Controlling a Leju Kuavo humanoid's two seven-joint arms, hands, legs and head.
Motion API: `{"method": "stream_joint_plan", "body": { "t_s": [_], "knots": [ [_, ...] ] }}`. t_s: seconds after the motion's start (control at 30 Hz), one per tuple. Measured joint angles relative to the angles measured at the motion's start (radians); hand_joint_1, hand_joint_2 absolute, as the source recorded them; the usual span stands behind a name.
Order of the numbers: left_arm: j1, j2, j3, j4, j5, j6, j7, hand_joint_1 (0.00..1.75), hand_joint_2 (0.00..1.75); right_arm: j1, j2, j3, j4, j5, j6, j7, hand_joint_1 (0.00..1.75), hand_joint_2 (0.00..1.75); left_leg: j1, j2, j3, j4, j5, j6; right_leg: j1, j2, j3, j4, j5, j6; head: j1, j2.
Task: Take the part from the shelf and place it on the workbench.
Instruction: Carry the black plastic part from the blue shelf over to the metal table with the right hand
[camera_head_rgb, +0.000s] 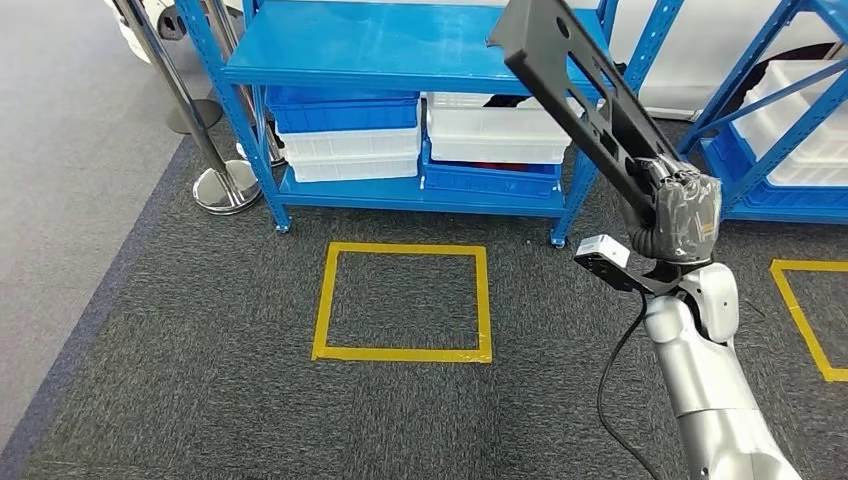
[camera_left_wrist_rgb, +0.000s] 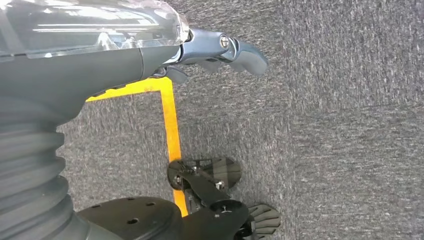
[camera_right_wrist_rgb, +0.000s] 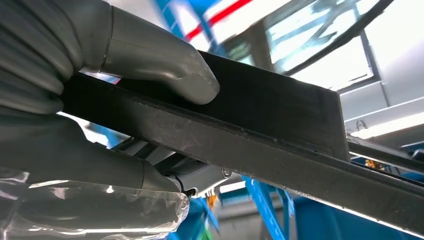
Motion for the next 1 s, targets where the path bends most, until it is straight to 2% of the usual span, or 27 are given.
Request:
{"method": "stream_joint_plan", "body": {
  "t_s": [0.03, 0.07, 0.13, 0.17, 0.2, 0.23, 0.27, 0.3, 0.33, 0.37, 0.4, 0.43, 0.5, 0.53, 0.57, 0.63, 0.67, 0.7, 0.73, 0.77, 0.8, 0.87, 0.9, 0.93, 1.0],
  "knots": [
    [0.0, -0.001, 0.0, 0.0, -0.001, -0.001, 0.001, 0.0, 1.75, -0.002, 0.0, -0.033, 0.004, 0.037, 0.0, -0.002, 1.75, 1.75, 0.001, 0.011, -0.003, -0.004, 0.008, 0.008, 0.0, -0.012, -0.009, 0.013, -0.011, 0.004, 0.0, 0.0],
    [0.001, -0.002, 0.0, 0.0, -0.003, -0.002, 0.001, 0.0, 1.75, -0.005, 0.001, -0.069, 0.008, 0.073, 0.0, -0.002, 1.75, 1.75, 0.003, 0.022, -0.009, -0.008, 0.017, 0.015, 0.0, -0.03, -0.026, 0.048, -0.036, 0.007, 0.001, 0.0],
    [0.004, -0.002, -0.001, 0.0, -0.007, -0.007, 0.002, 0.0, 1.75, -0.011, 0.003, -0.132, 0.015, 0.142, -0.001, 0.005, 1.75, 1.75, 0.0, 0.046, -0.023, -0.008, 0.029, 0.024, 0.0, -0.064, -0.076, 0.174, -0.114, 0.012, 0.001, 0.0],
    [0.005, -0.003, -0.001, 0.0, -0.009, -0.01, 0.002, 0.0, 1.75, -0.013, 0.004, -0.16, 0.017, 0.175, -0.001, 0.011, 1.75, 1.75, -0.001, 0.058, -0.031, -0.006, 0.033, 0.024, -0.002, -0.07, -0.097, 0.238, -0.144, 0.015, 0.002, 0.0],
    [0.005, -0.003, -0.002, 0.0, -0.01, -0.013, 0.002, 0.0, 1.75, -0.013, 0.006, -0.183, 0.02, 0.201, -0.001, 0.017, 1.75, 1.75, -0.002, 0.069, -0.037, -0.003, 0.035, 0.023, -0.003, -0.073, -0.106, 0.277, -0.159, 0.017, 0.002, 0.0],
    [0.004, -0.004, -0.003, 0.0, -0.013, -0.015, 0.003, 0.0, 1.75, -0.012, 0.007, -0.204, 0.021, 0.225, -0.001, 0.022, 1.75, 1.75, -0.002, 0.082, -0.043, 0.001, 0.037, 0.022, -0.003, -0.076, -0.093, 0.277, -0.156, 0.019, 0.002, 0.0],
    [0.003, -0.005, -0.004, 0.0, -0.015, -0.017, 0.005, 0.0, 1.75, -0.012, 0.01, -0.224, 0.02, 0.248, -0.001, 0.027, 1.75, 1.75, -0.002, 0.094, -0.049, 0.005, 0.038, 0.021, -0.004, -0.084, -0.058, 0.236, -0.139, 0.02, 0.002, 0.0],
    [0.002, -0.006, -0.005, 0.0, -0.017, -0.019, 0.007, 0.0, 1.75, -0.012, 0.012, -0.241, 0.017, 0.267, -0.001, 0.029, 1.75, 1.75, -0.002, 0.105, -0.052, 0.01, 0.037, 0.019, -0.005, -0.102, -0.011, 0.17, -0.117, 0.02, 0.002, 0.0],
    [0.0, -0.006, -0.007, 0.0, -0.018, -0.02, 0.01, 0.0, 1.75, -0.012, 0.017, -0.257, 0.011, 0.285, -0.001, 0.03, 1.75, 1.75, -0.005, 0.117, -0.055, 0.016, 0.035, 0.015, -0.001, -0.125, 0.034, 0.103, -0.103, 0.018, 0.002, 0.0],
    [-0.002, -0.007, -0.009, 0.0, -0.02, -0.02, 0.012, 0.0, 1.75, -0.011, 0.022, -0.271, 0.003, 0.299, -0.001, 0.03, 1.75, 1.75, -0.008, 0.127, -0.057, 0.02, 0.034, 0.01, 0.004, -0.141, 0.064, 0.053, -0.095, 0.012, 0.001, 0.0],
    [-0.004, -0.007, -0.011, 0.0, -0.022, -0.021, 0.013, 0.0, 1.75, -0.008, 0.029, -0.282, -0.006, 0.311, -0.002, 0.028, 1.75, 1.75, -0.012, 0.137, -0.058, 0.024, 0.032, 0.004, 0.008, -0.151, 0.075, 0.029, -0.095, 0.006, 0.001, 0.0],
    [-0.007, -0.007, -0.013, 0.0, -0.024, -0.022, 0.015, 0.0, 1.75, -0.002, 0.035, -0.294, -0.015, 0.319, -0.002, 0.025, 1.75, 1.75, -0.014, 0.148, -0.059, 0.024, 0.032, -0.001, 0.012, -0.147, 0.073, 0.023, -0.098, -0.001, 0.001, 0.0],
    [-0.013, -0.008, -0.018, 0.0, -0.026, -0.024, 0.018, 0.0, 1.75, 0.012, 0.046, -0.315, -0.031, 0.334, -0.002, 0.017, 1.75, 1.75, -0.014, 0.16, -0.058, 0.026, 0.03, -0.012, 0.01, -0.124, 0.067, 0.021, -0.09, -0.016, 0.001, 0.0],
    [-0.015, -0.008, -0.02, 0.0, -0.026, -0.025, 0.019, 0.0, 1.75, 0.018, 0.052, -0.325, -0.04, 0.342, -0.002, 0.014, 1.75, 1.75, -0.012, 0.149, -0.062, 0.037, 0.019, -0.018, 0.009, -0.114, 0.065, 0.019, -0.086, -0.024, 0.001, 0.0],
    [-0.017, -0.008, -0.021, 0.0, -0.026, -0.025, 0.02, 0.0, 1.75, 0.022, 0.059, -0.334, -0.048, 0.353, -0.002, 0.012, 1.75, 1.75, -0.01, 0.127, -0.074, 0.066, -0.004, -0.023, 0.006, -0.105, 0.062, 0.016, -0.081, -0.031, 0.001, 0.0],
    [-0.017, -0.008, -0.024, 0.0, -0.024, -0.026, 0.02, 0.0, 1.75, 0.026, 0.077, -0.349, -0.064, 0.38, -0.003, 0.009, 1.75, 1.75, -0.006, 0.076, -0.12, 0.179, -0.073, -0.029, 0.007, -0.083, 0.055, 0.015, -0.074, -0.043, 0.001, 0.0],
    [-0.016, -0.008, -0.025, 0.0, -0.023, -0.026, 0.021, 0.0, 1.75, 0.028, 0.086, -0.356, -0.071, 0.395, -0.003, 0.009, 1.75, 1.75, -0.006, 0.064, -0.148, 0.246, -0.104, -0.029, 0.009, -0.07, 0.05, 0.015, -0.071, -0.046, 0.001, 0.0],
    [-0.015, -0.008, -0.025, 0.0, -0.021, -0.026, 0.021, 0.0, 1.75, 0.032, 0.093, -0.362, -0.077, 0.41, -0.003, 0.01, 1.75, 1.75, -0.006, 0.058, -0.167, 0.293, -0.118, -0.028, 0.011, -0.056, 0.046, 0.016, -0.068, -0.048, 0.001, 0.0],
    [-0.015, -0.008, -0.026, 0.0, -0.019, -0.026, 0.021, 0.0, 1.75, 0.036, 0.099, -0.368, -0.084, 0.428, -0.003, 0.014, 1.75, 1.75, -0.006, 0.056, -0.172, 0.308, -0.114, -0.026, 0.013, -0.042, 0.043, 0.017, -0.064, -0.049, 0.001, 0.0],
    [-0.016, -0.008, -0.026, 0.0, -0.017, -0.026, 0.021, 0.0, 1.75, 0.04, 0.102, -0.371, -0.091, 0.446, -0.003, 0.022, 1.75, 1.75, -0.006, 0.053, -0.158, 0.283, -0.092, -0.021, 0.015, -0.028, 0.04, 0.017, -0.061, -0.048, 0.001, 0.0],
    [-0.016, -0.008, -0.026, 0.0, -0.016, -0.026, 0.021, 0.0, 1.75, 0.042, 0.104, -0.374, -0.1, 0.467, -0.003, 0.034, 1.75, 1.75, -0.007, 0.044, -0.128, 0.224, -0.057, -0.015, 0.017, -0.015, 0.039, 0.017, -0.058, -0.047, 0.001, 0.0],
    [-0.017, -0.006, -0.026, 0.002, -0.012, -0.026, 0.02, 0.0, 1.75, 0.044, 0.108, -0.375, -0.12, 0.511, -0.003, 0.067, 1.75, 1.75, -0.007, 0.004, -0.065, 0.093, -0.005, 0.002, 0.019, 0.01, 0.035, 0.018, -0.052, -0.043, 0.001, 0.0],
    [-0.017, -0.005, -0.026, 0.002, -0.01, -0.026, 0.02, 0.0, 1.75, 0.045, 0.109, -0.375, -0.13, 0.532, -0.003, 0.084, 1.75, 1.75, -0.008, -0.012, -0.046, 0.051, 0.005, 0.005, 0.017, 0.021, 0.031, 0.019, -0.048, -0.038, 0.001, 0.0],
    [-0.017, -0.004, -0.026, 0.003, -0.008, -0.026, 0.02, 0.0, 1.75, 0.047, 0.11, -0.375, -0.139, 0.55, -0.004, 0.1, 1.75, 1.75, -0.009, -0.02, -0.038, 0.031, 0.006, 0.007, 0.014, 0.032, 0.026, 0.018, -0.043, -0.032, 0.001, 0.0],
    [-0.017, -0.006, -0.026, 0.003, -0.007, -0.026, 0.02, 0.0, 1.75, 0.056, 0.11, -0.375, -0.157, 0.572, -0.004, 0.119, 1.75, 1.75, -0.01, -0.002, -0.033, 0.016, 0.013, 0.007, 0.009, 0.047, 0.018, 0.017, -0.035, -0.019, 0.001, 0.0]
  ]
}}
